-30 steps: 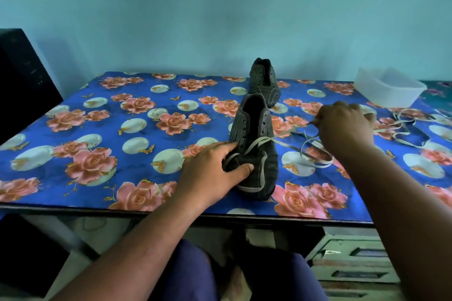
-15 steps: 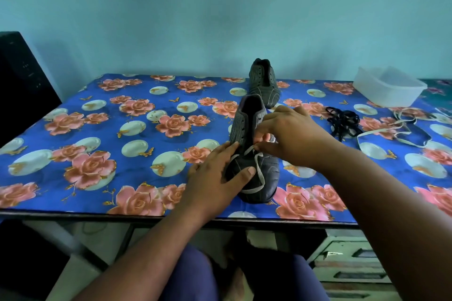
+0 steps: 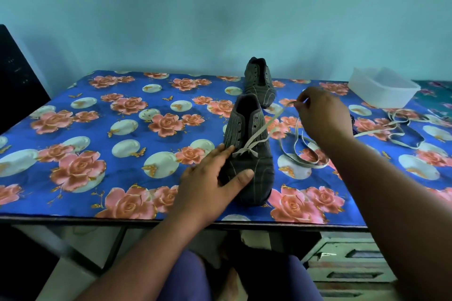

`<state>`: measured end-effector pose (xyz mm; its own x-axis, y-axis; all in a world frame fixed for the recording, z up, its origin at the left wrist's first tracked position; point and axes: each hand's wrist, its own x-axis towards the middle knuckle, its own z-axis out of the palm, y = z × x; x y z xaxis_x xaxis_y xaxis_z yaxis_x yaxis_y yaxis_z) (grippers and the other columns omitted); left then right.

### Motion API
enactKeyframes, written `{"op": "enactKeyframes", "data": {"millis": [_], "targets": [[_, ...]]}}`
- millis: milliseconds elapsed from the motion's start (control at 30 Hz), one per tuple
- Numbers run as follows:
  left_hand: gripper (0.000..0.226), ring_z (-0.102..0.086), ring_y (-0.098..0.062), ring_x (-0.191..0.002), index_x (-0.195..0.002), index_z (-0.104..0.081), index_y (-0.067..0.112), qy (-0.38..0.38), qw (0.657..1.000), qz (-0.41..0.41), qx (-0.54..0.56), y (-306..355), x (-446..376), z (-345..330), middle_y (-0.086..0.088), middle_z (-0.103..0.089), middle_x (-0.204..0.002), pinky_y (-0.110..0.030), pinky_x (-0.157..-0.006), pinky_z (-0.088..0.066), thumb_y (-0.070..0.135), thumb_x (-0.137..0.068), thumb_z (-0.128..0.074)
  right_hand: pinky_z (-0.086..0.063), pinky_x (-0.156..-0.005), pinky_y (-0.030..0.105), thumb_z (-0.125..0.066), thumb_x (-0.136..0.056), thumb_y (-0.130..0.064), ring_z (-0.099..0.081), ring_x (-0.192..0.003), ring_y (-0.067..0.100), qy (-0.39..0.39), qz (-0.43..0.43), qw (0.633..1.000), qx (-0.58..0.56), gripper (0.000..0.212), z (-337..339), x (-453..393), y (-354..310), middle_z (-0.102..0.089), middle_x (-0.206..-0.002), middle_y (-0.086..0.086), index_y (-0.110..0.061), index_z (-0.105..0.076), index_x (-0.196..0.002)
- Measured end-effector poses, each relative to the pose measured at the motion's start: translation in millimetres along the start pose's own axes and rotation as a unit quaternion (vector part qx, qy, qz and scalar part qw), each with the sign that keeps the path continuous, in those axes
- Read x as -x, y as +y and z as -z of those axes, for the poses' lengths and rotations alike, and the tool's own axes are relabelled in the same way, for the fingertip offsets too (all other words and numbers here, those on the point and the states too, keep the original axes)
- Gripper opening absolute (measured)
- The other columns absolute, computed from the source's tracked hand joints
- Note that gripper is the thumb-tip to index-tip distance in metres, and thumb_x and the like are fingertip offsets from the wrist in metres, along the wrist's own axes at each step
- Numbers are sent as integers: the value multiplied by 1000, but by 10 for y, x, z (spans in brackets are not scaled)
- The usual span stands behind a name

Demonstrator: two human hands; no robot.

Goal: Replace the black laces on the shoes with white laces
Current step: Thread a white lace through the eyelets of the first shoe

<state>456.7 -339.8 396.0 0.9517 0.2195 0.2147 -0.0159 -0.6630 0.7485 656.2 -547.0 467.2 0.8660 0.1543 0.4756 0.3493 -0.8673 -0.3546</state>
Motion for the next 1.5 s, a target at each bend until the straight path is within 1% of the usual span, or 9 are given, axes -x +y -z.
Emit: {"op": "enactKeyframes", "data": {"millis": [100,233,367,533,767,867,933,1167,1500], "targets": [[90,-29,2,-147,-150,-45,39,8,1000,-6,-12,3,1,-6,16,-38,-160,-44,-123,-27,87,-74,-41,-48,-77,38,-64,-94,-42,-61,-83,20,-50,132,986,-91,26,78,364,-200,-63,-91,-13,-26,-64,-115],[88,-29,2,-147,-151,-43,39,15,999,-15,-33,10,11,-17,16,-37,-161,-44,-123,-27,85,-77,-40,-42,-89,46,-49,-93,-60,-60,-104,25,-78,271,959,-2,40,9,743,-265,-67,-104,-10,-31,-71,-110],[87,-29,1,-148,-152,-43,38,18,999,-20,-40,5,22,-22,14,-37,-161,-45,-122,-28,85,-78,-41,-40,-86,45,-62,-96,-42,-58,-102,27,-47,290,956,12,15,-70,758,-214,-66,-99,-7,-30,-71,-99],[86,-30,0,-148,-151,-45,37,18,999,-18,-34,9,26,-32,14,-37,-161,-46,-120,-32,83,-78,-43,-33,-83,42,-58,-99,-35,-57,-98,31,57,264,957,100,16,74,584,-196,-66,-94,-2,-24,-69,-96],[84,-27,-1,-149,-153,-39,40,6,998,-16,-56,7,30,-24,17,-31,-163,-41,-124,-22,84,-80,-43,-38,-96,48,-56,-97,-52,-55,-106,26,-106,223,968,44,26,158,443,-303,-63,-100,-11,-30,-70,-103],[88,-25,1,-149,-153,-37,42,3,998,-15,-67,-6,24,-32,18,-29,-164,-39,-123,-19,87,-77,-35,-36,-90,42,-53,-101,-50,-59,-100,27,-80,237,967,-47,27,161,463,-400,-66,-91,-11,-31,-68,-114],[89,-24,2,-149,-154,-36,42,1,997,-14,-71,-12,20,-38,18,-28,-164,-39,-123,-19,87,-77,-32,-34,-86,41,-54,-102,-47,-60,-102,29,-70,294,953,-11,28,167,484,-465,-71,-97,-8,-34,-69,-121],[91,-24,1,-150,-155,-34,41,-2,997,-13,-81,4,31,-42,17,-27,-165,-43,-124,-20,87,-77,-28,-42,-84,45,-71,-91,-32,-59,-101,27,-106,412,904,37,15,111,453,-486,-68,-102,-11,-39,-74,-105],[91,-24,2,-149,-155,-32,41,-8,997,-4,-80,19,28,-49,18,-27,-165,-44,-124,-19,85,-75,-31,-38,-81,43,-75,-85,-21,-58,-94,28,28,322,944,74,9,-29,334,-774,-63,-88,-8,-30,-71,-86]]}}
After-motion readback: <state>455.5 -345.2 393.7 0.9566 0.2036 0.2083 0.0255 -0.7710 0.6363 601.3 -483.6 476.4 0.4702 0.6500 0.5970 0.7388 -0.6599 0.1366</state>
